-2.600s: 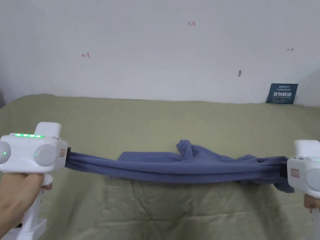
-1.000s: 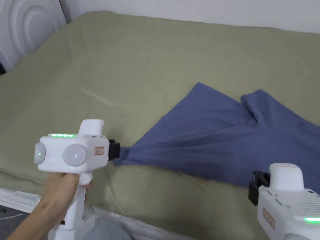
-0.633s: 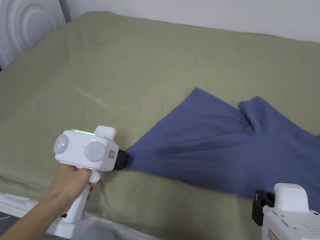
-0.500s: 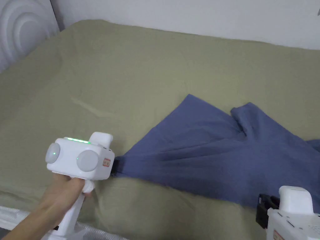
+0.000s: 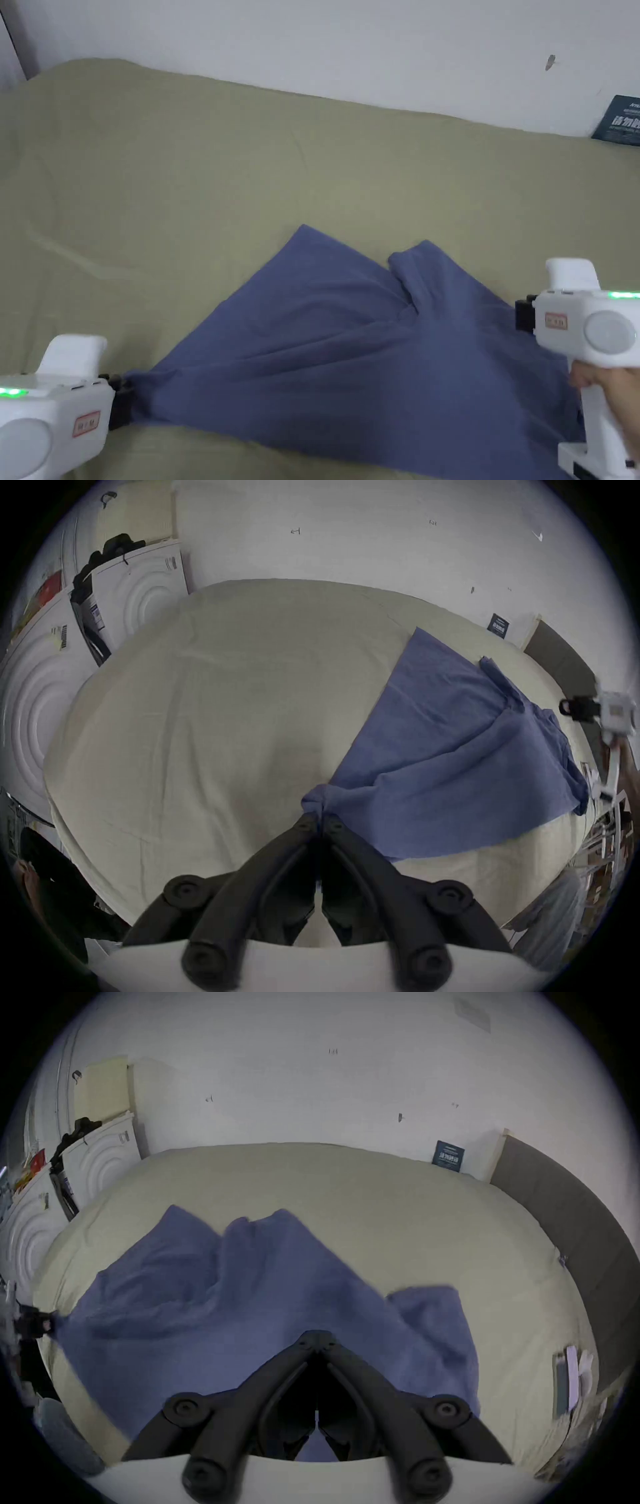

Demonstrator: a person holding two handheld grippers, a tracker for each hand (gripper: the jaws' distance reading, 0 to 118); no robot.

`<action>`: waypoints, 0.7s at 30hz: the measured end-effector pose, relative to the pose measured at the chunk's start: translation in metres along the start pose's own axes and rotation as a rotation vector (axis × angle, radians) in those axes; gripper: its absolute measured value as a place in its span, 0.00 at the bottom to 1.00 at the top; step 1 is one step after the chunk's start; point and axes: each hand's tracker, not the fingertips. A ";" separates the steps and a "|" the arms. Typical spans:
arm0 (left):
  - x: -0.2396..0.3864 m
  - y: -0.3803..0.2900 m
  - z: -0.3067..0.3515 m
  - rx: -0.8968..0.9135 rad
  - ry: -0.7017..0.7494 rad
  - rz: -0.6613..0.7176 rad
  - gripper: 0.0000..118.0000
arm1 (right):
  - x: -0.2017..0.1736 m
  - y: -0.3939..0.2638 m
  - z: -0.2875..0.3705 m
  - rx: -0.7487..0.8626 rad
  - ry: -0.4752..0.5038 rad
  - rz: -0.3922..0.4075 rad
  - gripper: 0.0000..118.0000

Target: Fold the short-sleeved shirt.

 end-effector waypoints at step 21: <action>0.002 0.006 -0.021 -0.043 -0.001 0.079 0.01 | -0.007 0.027 -0.076 -0.173 0.011 0.078 0.00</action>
